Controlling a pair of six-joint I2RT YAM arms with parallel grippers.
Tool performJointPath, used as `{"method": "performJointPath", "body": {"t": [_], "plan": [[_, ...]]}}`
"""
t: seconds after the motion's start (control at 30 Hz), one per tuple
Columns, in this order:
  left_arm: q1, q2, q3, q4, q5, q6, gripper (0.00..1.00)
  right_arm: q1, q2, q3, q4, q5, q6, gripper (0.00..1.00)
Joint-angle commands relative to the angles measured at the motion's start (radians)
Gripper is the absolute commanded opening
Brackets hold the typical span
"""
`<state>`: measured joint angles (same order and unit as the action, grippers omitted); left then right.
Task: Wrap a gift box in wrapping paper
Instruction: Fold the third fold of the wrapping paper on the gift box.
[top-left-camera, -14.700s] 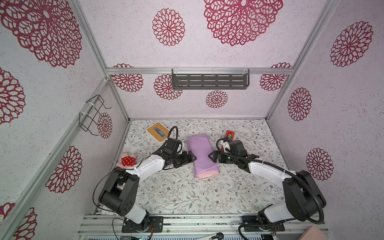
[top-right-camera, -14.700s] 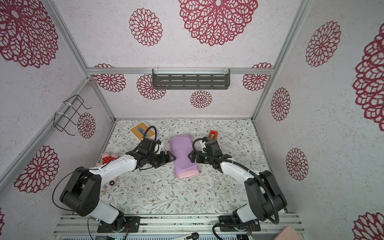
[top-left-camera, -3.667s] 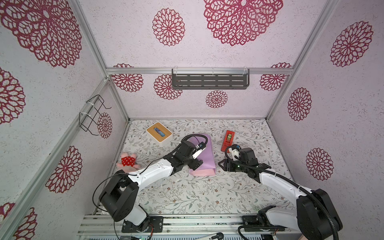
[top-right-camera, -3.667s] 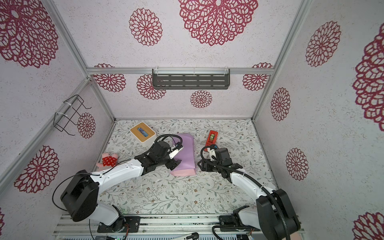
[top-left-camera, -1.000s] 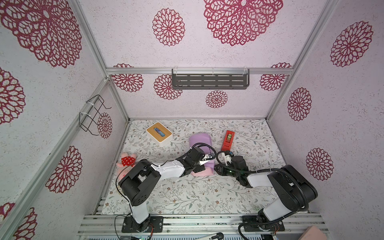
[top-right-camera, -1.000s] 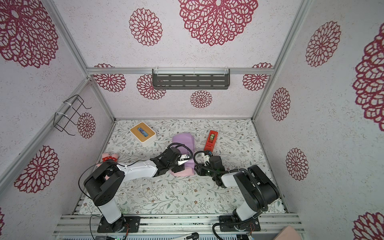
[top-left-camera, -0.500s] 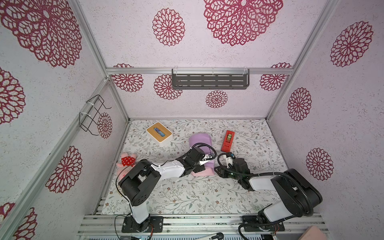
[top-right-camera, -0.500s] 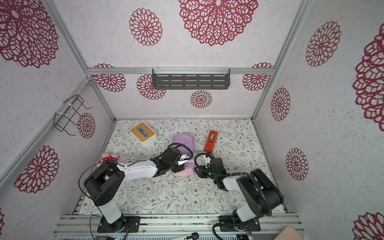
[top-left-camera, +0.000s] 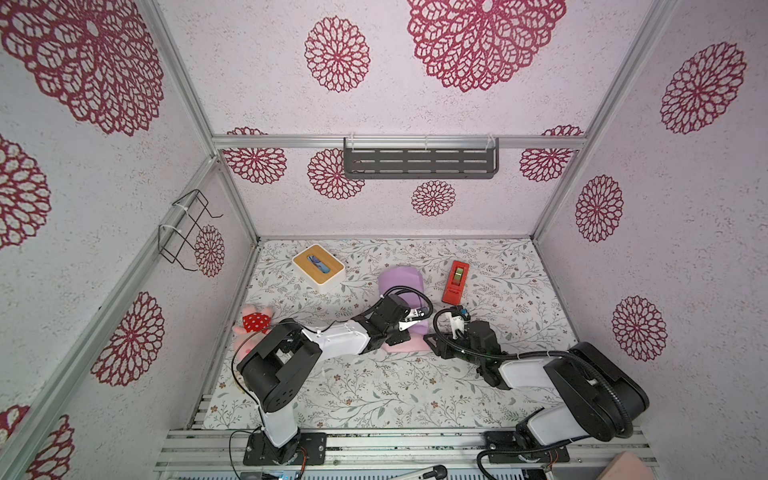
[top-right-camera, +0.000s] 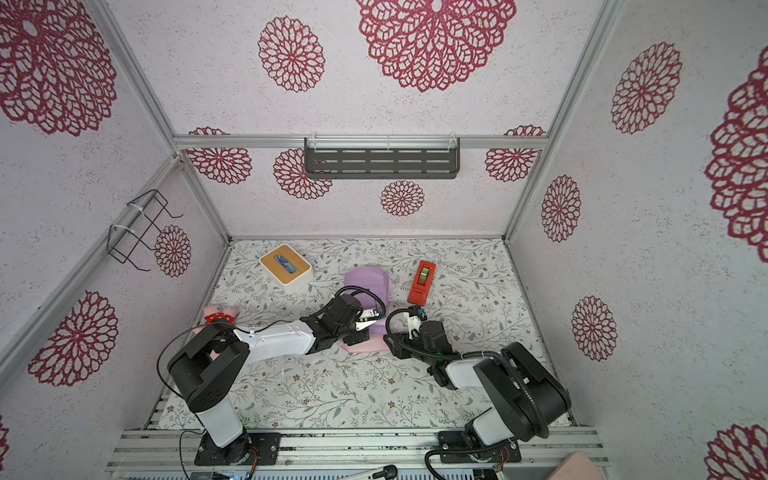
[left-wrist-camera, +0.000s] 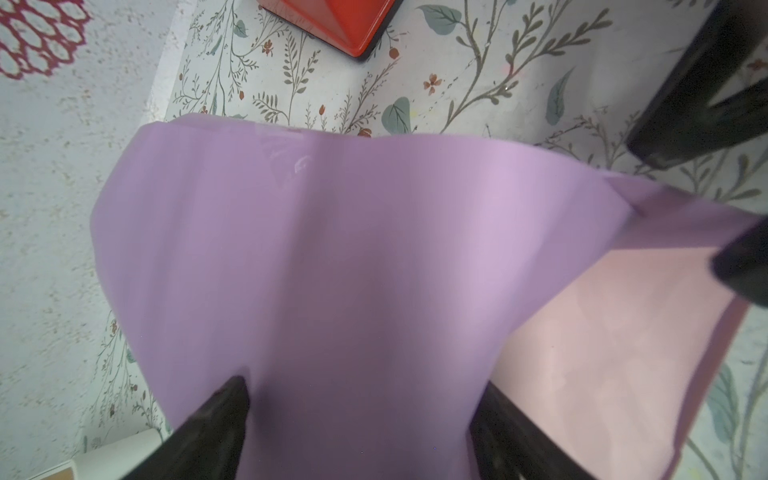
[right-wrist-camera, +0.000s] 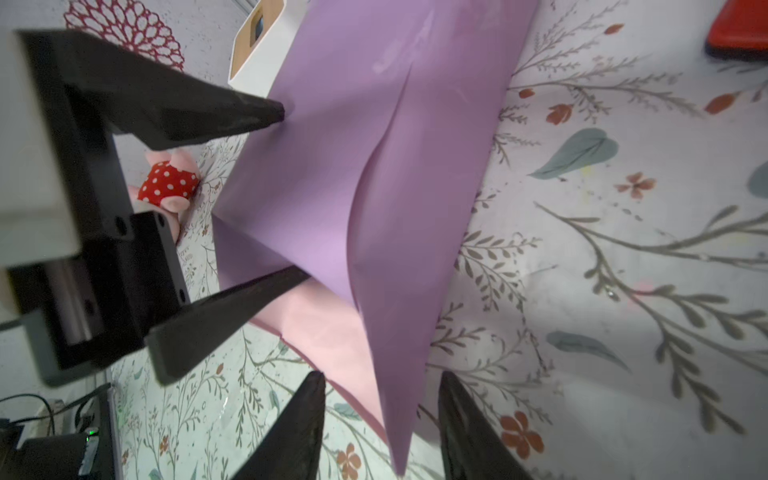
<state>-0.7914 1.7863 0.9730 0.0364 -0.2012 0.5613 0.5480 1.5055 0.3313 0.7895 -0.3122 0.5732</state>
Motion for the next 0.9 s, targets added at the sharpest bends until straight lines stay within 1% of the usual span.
{"method": "performJointPath", "body": {"t": [0.0, 0.07, 0.3, 0.37, 0.67, 0.87], "plan": [[-0.004, 0.024, -0.022, -0.041, 0.002, 0.003, 0.84, 0.016, 0.038, 0.033, 0.105, 0.056, 0.026, 0.42], [-0.005, 0.025, -0.02, -0.042, 0.003, 0.002, 0.84, 0.03, 0.064, 0.041, 0.124, 0.076, 0.031, 0.4], [-0.006, 0.016, -0.02, -0.041, 0.003, -0.011, 0.84, 0.072, 0.108, 0.046, 0.144, 0.203, 0.059, 0.22], [-0.006, 0.012, -0.016, -0.044, 0.006, -0.019, 0.85, 0.089, 0.109, 0.048, 0.138, 0.25, 0.063, 0.19], [-0.008, -0.021, -0.01, -0.044, 0.016, -0.068, 0.87, 0.15, 0.084, 0.046, 0.078, 0.422, 0.109, 0.08], [-0.007, -0.062, -0.042, -0.019, 0.023, -0.083, 0.89, 0.16, 0.091, 0.054, 0.076, 0.435, 0.129, 0.04]]}}
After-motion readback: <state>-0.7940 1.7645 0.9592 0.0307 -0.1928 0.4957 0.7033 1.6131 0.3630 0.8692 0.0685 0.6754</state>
